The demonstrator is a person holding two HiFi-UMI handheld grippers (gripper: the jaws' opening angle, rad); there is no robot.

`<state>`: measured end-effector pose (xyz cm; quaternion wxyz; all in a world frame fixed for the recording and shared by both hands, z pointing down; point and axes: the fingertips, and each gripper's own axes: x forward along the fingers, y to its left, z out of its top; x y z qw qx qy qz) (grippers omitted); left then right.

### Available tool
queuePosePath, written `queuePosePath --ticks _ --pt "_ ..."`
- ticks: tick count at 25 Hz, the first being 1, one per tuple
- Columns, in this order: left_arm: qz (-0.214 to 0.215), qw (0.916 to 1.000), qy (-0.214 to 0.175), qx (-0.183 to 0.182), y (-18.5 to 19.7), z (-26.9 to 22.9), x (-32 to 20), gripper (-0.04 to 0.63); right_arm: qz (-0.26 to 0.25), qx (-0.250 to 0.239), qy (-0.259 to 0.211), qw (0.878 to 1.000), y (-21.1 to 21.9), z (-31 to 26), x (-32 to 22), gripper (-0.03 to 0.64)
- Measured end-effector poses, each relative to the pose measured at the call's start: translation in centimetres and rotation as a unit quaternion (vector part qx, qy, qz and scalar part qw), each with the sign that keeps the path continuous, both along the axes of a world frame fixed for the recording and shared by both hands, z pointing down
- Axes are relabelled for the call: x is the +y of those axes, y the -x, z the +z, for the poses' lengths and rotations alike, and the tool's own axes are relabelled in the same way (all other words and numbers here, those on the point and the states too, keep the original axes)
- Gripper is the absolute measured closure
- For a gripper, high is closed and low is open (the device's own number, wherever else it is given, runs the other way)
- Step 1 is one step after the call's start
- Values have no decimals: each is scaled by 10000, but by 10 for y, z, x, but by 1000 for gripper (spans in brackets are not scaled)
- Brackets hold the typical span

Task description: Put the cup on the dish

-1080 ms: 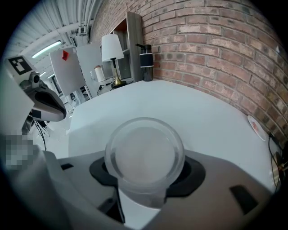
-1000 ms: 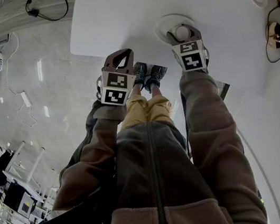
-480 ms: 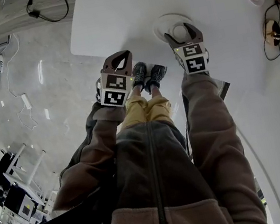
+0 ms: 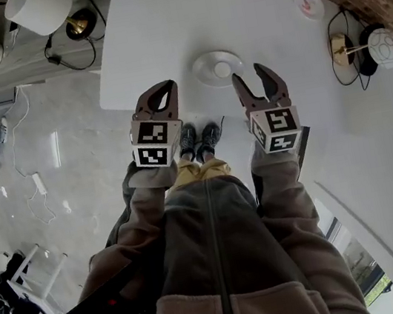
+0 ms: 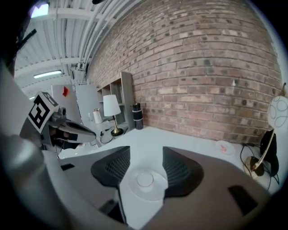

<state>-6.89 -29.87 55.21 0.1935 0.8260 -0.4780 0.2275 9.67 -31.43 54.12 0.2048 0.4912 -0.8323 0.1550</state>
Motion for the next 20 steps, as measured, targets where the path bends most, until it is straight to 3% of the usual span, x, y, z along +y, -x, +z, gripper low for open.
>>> queuePosePath --ticks 8,14,20 --pt "388 9926 -1108 319 -44 -123 -31 589 529 -352 -904 9939 -27 -124 4 614" --pt "544 9826 -1711 477 -73 -199 -33 589 508 -471 -1324 9888 -42 -200 16 614" --pt "844 9738 -2016 620 -97 -255 -36 589 431 -648 -1626 9836 -52 -249 16 615"
